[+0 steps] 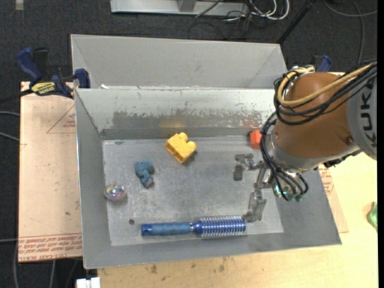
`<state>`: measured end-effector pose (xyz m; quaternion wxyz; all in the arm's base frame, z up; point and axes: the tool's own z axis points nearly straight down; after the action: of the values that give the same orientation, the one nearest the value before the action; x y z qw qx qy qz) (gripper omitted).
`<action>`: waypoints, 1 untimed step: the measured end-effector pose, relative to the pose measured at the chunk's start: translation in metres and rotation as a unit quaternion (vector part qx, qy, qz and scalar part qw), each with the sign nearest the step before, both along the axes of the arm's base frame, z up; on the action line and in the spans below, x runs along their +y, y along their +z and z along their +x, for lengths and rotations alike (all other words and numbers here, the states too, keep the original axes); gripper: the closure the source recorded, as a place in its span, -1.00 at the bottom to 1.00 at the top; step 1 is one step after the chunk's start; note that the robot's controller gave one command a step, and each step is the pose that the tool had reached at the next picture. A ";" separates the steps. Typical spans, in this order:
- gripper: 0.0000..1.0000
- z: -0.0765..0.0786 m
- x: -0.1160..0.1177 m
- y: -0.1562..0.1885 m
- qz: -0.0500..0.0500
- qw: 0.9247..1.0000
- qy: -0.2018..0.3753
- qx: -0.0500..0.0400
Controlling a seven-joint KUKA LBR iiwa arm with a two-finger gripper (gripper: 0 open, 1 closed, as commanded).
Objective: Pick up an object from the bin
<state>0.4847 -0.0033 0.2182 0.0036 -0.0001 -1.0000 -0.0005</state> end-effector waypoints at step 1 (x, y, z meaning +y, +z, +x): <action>-1.00 0.002 0.013 -0.142 0.000 1.000 0.018 -0.003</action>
Offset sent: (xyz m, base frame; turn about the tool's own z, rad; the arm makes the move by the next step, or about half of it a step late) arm 0.0021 0.0119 -0.1376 -0.0371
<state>0.4865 0.0094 0.0767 0.0006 0.0179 -0.9998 -0.0006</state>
